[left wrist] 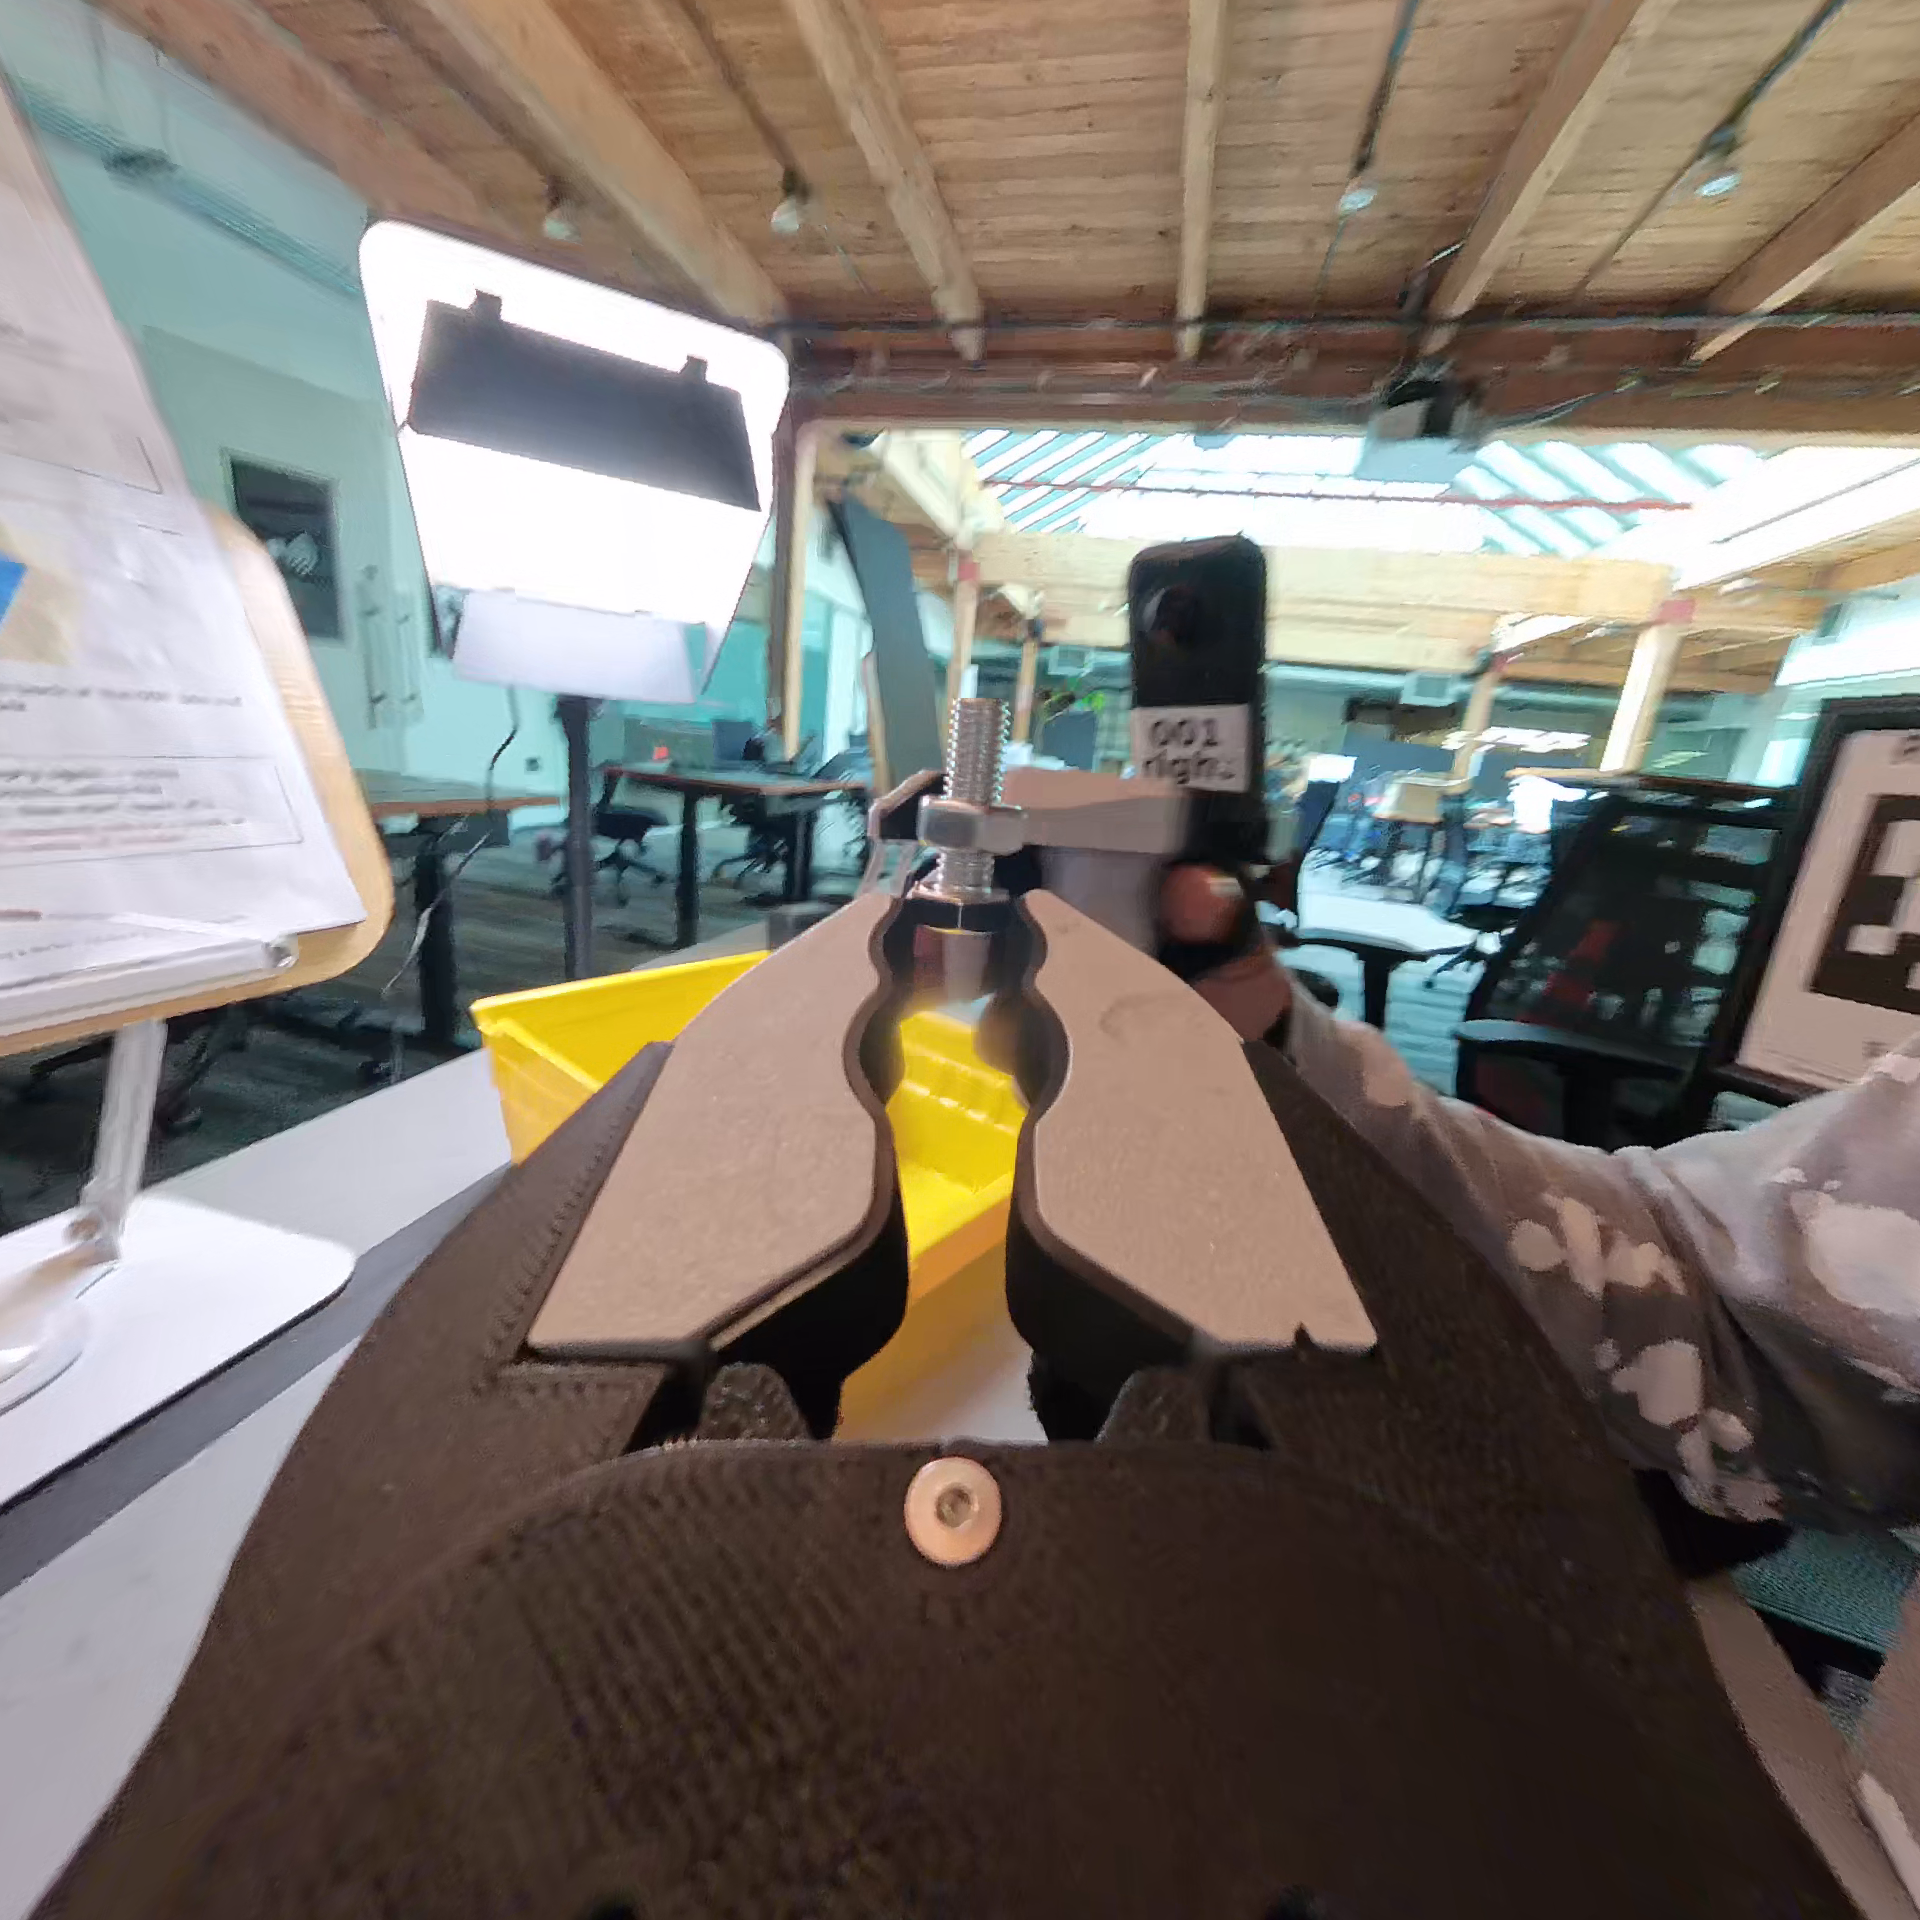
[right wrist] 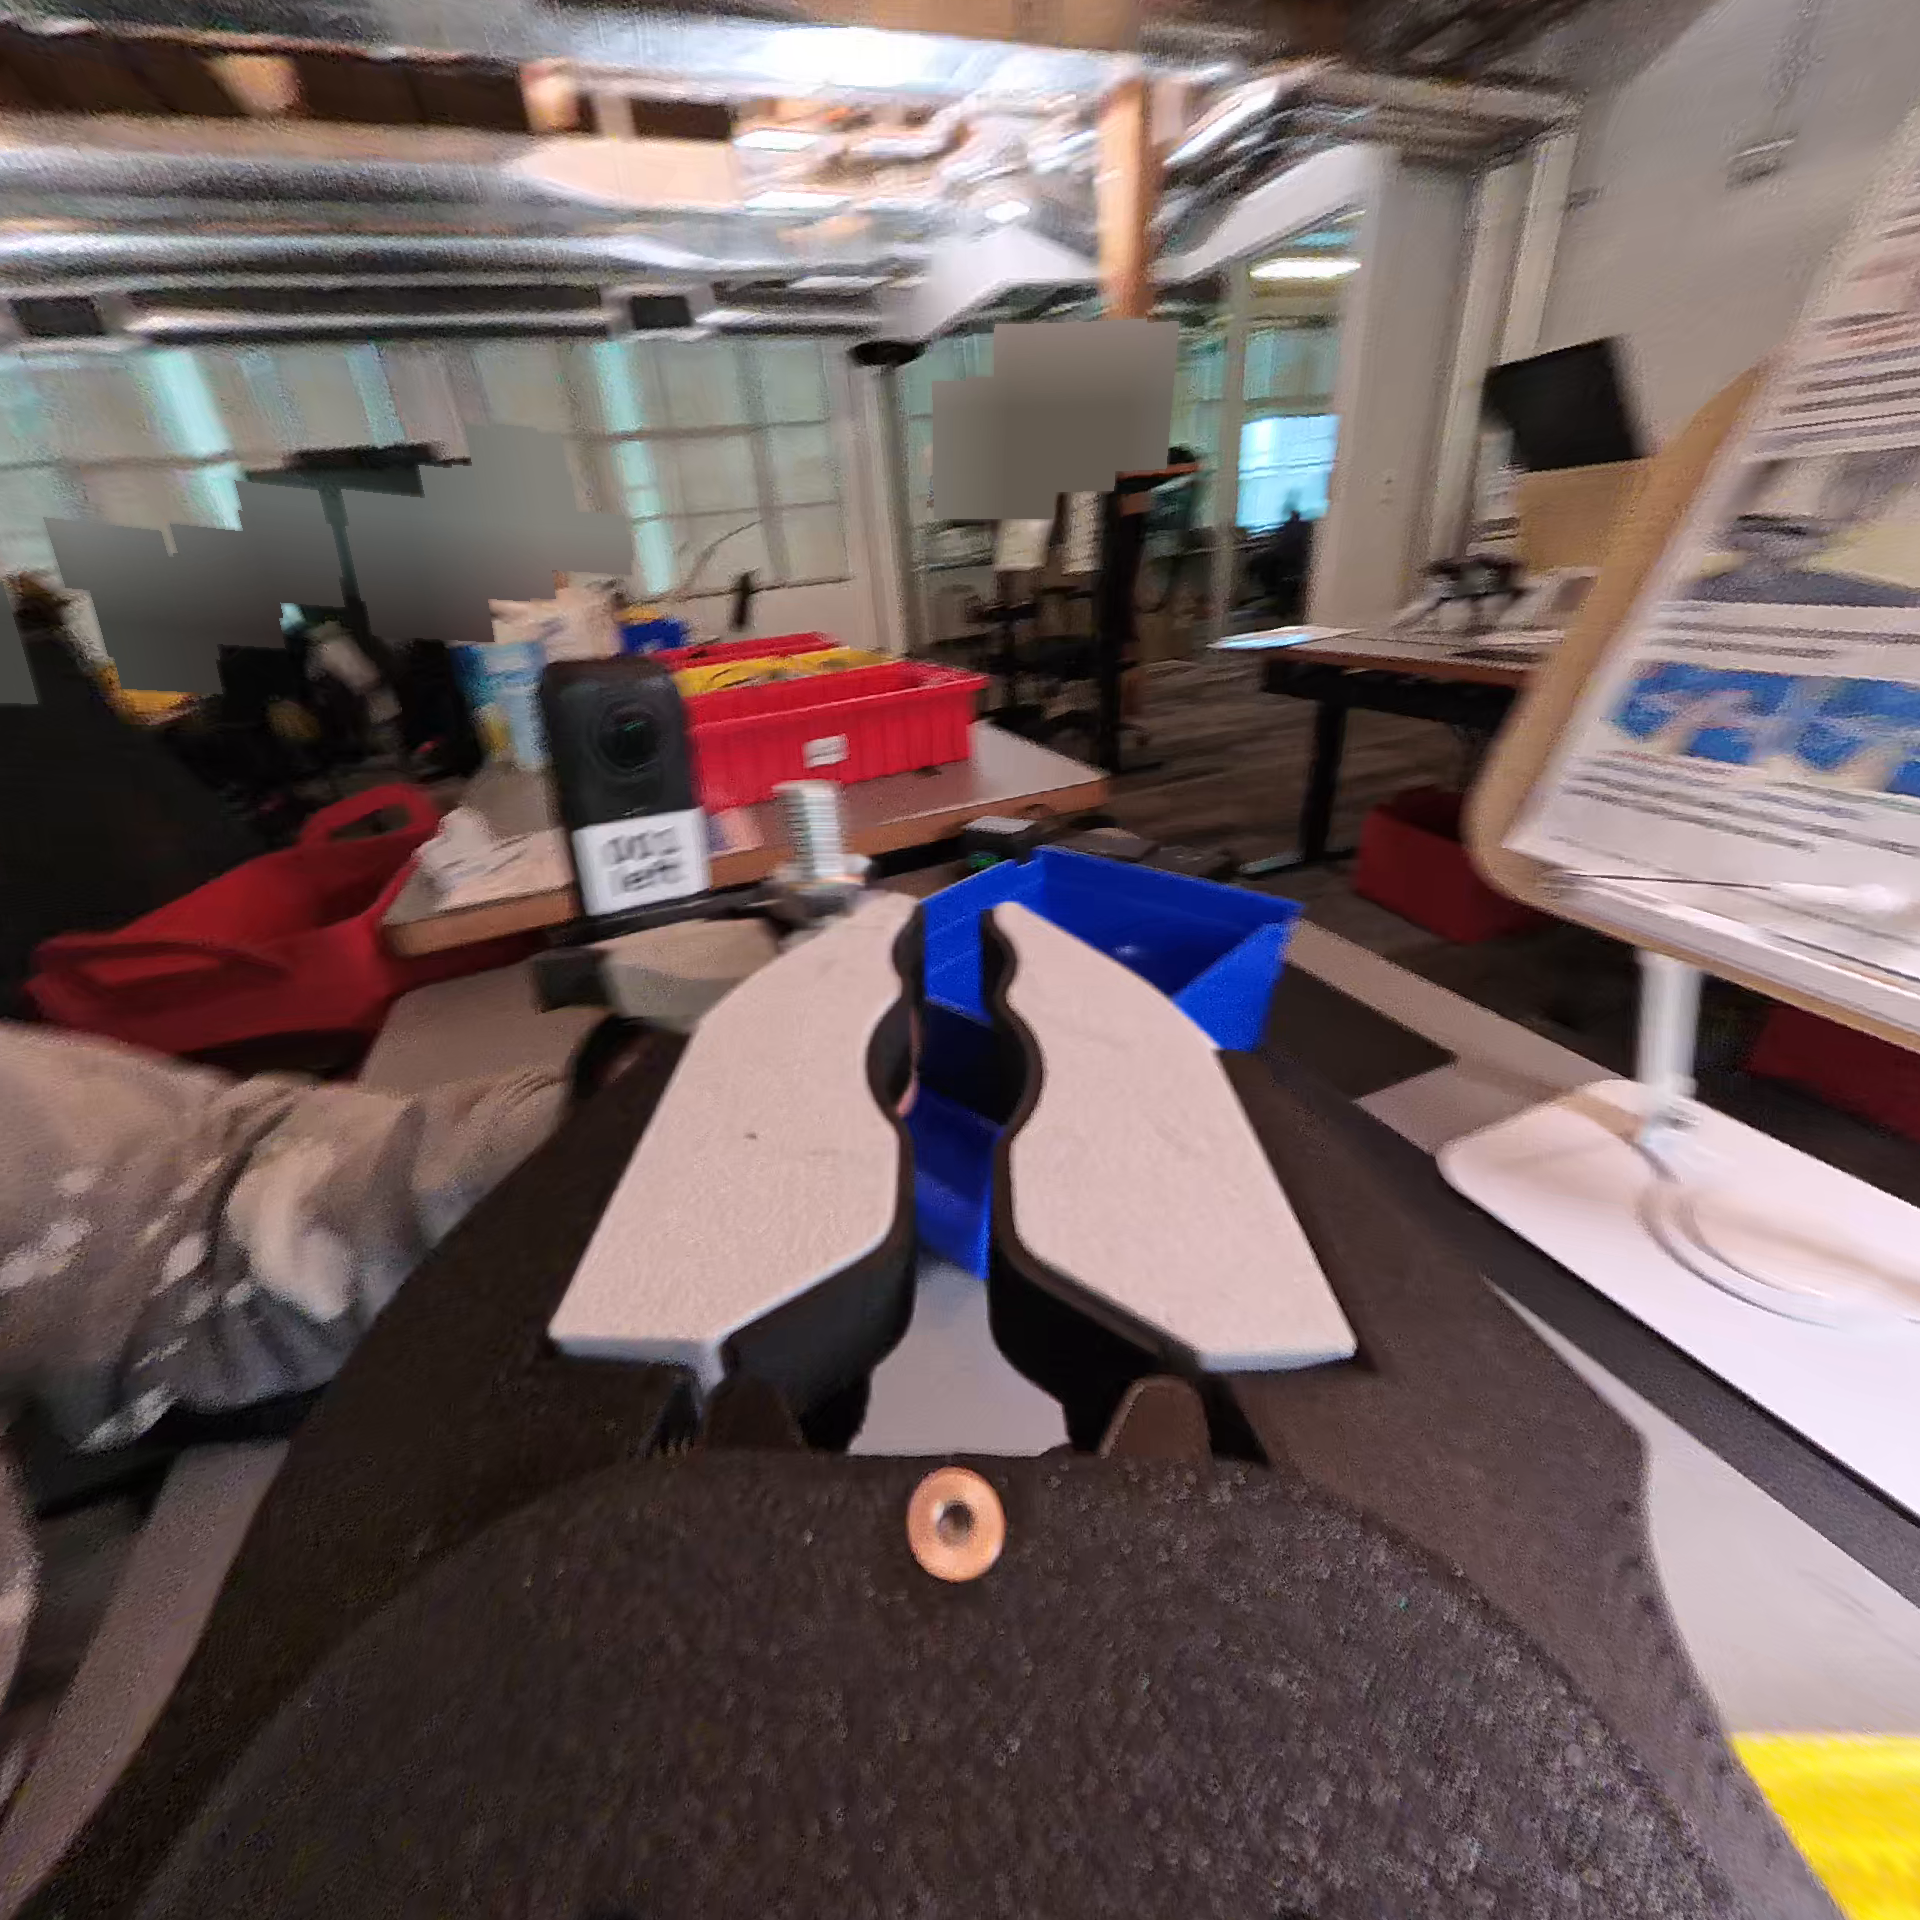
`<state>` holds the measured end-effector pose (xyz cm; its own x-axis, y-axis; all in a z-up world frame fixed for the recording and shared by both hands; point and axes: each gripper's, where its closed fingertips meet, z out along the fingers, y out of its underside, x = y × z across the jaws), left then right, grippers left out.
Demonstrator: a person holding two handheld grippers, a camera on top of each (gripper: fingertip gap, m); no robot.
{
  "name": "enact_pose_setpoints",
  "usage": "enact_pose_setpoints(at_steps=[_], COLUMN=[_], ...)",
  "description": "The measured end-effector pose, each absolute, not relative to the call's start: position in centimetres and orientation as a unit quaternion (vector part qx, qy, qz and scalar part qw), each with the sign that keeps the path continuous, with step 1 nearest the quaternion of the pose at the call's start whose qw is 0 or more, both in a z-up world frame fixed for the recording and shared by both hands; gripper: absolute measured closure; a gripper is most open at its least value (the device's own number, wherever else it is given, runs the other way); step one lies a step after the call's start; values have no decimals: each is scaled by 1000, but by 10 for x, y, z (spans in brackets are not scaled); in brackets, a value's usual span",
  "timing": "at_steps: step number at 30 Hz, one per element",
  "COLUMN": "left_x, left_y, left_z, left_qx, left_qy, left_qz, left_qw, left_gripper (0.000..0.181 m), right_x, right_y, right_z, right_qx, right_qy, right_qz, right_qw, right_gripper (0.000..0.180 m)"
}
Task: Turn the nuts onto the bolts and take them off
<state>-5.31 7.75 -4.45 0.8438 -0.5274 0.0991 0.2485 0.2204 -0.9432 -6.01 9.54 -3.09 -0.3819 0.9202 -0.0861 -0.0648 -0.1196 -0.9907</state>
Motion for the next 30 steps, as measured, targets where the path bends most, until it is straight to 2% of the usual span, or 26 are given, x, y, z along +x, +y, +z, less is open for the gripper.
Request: enact_pose_setpoints(at_steps=[2, 7, 9, 11, 12, 14, 20, 23, 24, 25, 27, 30], left_x=[-55, -56, -54, -53, -55, -57, -55, -51, -53, -55, -60, -59], left_y=[74, 78, 79, 78, 76, 73, 79, 79, 79, 75, 73, 75], left_z=[-39, -43, -46, -44, -42, -36, -44, -44, -43, -40, -35, -37], left_qx=[-563, -571, -575, -572, -566, -558, -575, -572, -571, -559, -556, -563], left_qy=[123, 118, 119, 117, 118, 117, 114, 115, 111, 115, 110, 111], left_qz=[-258, -245, -244, -246, -252, -261, -249, -255, -258, -270, -264, -257], left_qw=[775, 774, 772, 774, 776, 779, 771, 771, 771, 775, 780, 778], left_gripper=[163, 163, 163, 163, 163, 163, 163, 163, 163, 163, 163, 163], right_x=[-56, -56, -60, -62, -62, -58, -58, -62, -61, -61, -58, -57], right_y=[115, 90, 76, 81, 91, 115, 80, 78, 83, 99, 115, 99], right_z=[-26, -23, -27, -28, -28, -24, -23, -28, -27, -26, -26, -23], right_qx=[-410, -386, -382, -385, -399, -420, -386, -388, -392, -417, -424, -407], right_qy=[-510, -535, -548, -547, -533, -501, -545, -551, -544, -523, -513, -530], right_qz=[631, 643, 639, 632, 633, 628, 633, 626, 633, 627, 615, 622], right_qw=[417, 390, 381, 391, 395, 422, 391, 394, 387, 400, 423, 408], right_gripper=[174, 150, 147, 149, 171, 180, 148, 148, 156, 174, 172, 156])
